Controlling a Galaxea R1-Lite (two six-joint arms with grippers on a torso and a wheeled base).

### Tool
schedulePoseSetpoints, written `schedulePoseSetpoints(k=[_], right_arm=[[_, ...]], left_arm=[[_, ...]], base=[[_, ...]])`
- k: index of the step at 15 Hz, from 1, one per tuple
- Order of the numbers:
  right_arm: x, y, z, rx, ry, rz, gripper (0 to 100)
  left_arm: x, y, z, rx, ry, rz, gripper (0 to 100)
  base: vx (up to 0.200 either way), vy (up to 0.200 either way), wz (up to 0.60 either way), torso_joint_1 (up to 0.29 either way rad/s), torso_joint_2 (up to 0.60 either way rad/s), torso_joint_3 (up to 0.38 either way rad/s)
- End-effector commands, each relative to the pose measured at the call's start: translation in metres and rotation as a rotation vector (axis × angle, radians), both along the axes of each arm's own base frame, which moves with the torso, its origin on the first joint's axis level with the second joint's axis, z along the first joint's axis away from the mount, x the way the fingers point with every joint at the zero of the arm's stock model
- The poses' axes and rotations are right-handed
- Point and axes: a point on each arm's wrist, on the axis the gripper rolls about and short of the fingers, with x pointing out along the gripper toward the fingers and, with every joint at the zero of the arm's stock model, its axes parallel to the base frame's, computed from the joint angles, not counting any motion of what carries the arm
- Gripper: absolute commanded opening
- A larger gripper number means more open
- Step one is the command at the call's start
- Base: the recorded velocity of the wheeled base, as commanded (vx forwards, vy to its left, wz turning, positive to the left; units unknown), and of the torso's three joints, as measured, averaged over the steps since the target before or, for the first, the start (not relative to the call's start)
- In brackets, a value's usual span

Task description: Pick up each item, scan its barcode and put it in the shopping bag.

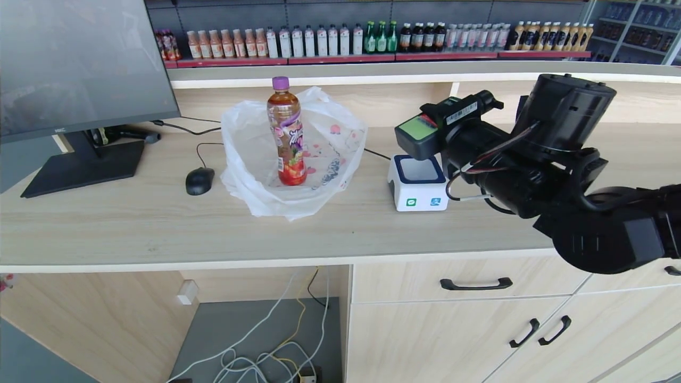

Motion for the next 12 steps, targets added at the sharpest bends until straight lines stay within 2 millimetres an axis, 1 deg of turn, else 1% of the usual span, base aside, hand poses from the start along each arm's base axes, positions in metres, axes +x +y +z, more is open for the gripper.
schedulePoseSetpoints(k=[1, 5, 7, 9, 12], right_arm=[[0.014, 0.008, -0.011, 0.005, 0.022, 0.002, 0], [0.021, 0.011, -0.024, 0.034, 0.065, 0.006, 0], [0.024, 0.009, -0.025, 0.051, 0.075, 0.000, 0], [0.027, 0.010, -0.033, 0.043, 0.098, -0.002, 0], [0.035, 0.010, -0.041, 0.046, 0.125, -0.011, 0]], left_arm=[[0.000, 0.000, 0.000, 0.000, 0.000, 0.000, 100], [0.000, 0.000, 0.000, 0.000, 0.000, -0.002, 100], [0.000, 0.000, 0.000, 0.000, 0.000, -0.002, 100], [0.000, 0.000, 0.000, 0.000, 0.000, -0.002, 100], [0.000, 0.000, 0.000, 0.000, 0.000, -0.002, 100]], base=[[0.000, 0.000, 0.00, 0.000, 0.00, 0.000], [0.000, 0.000, 0.00, 0.000, 0.00, 0.000], [0.000, 0.000, 0.00, 0.000, 0.00, 0.000], [0.000, 0.000, 0.00, 0.000, 0.00, 0.000], [0.000, 0.000, 0.00, 0.000, 0.00, 0.000]])
